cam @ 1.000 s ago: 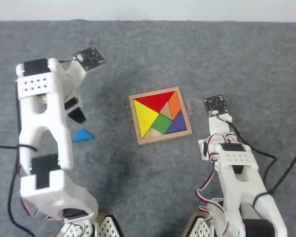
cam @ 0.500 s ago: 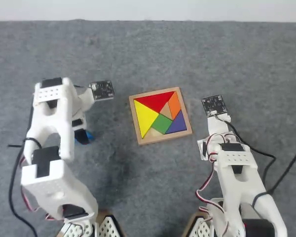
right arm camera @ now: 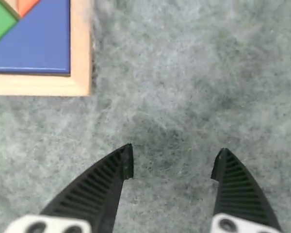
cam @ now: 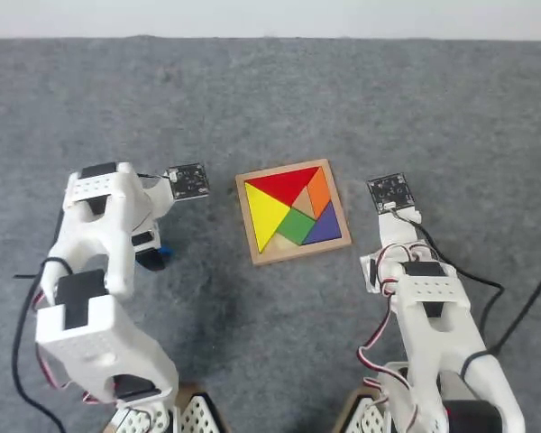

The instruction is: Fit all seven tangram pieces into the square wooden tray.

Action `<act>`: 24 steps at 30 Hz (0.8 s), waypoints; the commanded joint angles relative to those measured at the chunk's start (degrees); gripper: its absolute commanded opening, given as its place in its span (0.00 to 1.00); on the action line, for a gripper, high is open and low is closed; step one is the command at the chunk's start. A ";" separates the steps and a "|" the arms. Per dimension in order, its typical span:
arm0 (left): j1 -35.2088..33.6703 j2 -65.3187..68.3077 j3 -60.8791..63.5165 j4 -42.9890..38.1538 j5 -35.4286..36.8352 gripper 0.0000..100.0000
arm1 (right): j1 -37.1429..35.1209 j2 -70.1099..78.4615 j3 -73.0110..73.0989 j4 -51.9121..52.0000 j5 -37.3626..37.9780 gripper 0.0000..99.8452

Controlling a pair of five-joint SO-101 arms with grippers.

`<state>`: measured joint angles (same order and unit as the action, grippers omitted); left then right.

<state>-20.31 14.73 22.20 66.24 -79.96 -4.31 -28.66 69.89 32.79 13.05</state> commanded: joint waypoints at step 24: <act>0.00 -3.16 -0.48 -2.55 -2.73 0.24 | -0.48 -2.33 -0.26 -1.19 0.62 0.27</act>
<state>-22.15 14.55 22.20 65.54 -82.59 -4.40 -28.66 69.89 32.79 13.05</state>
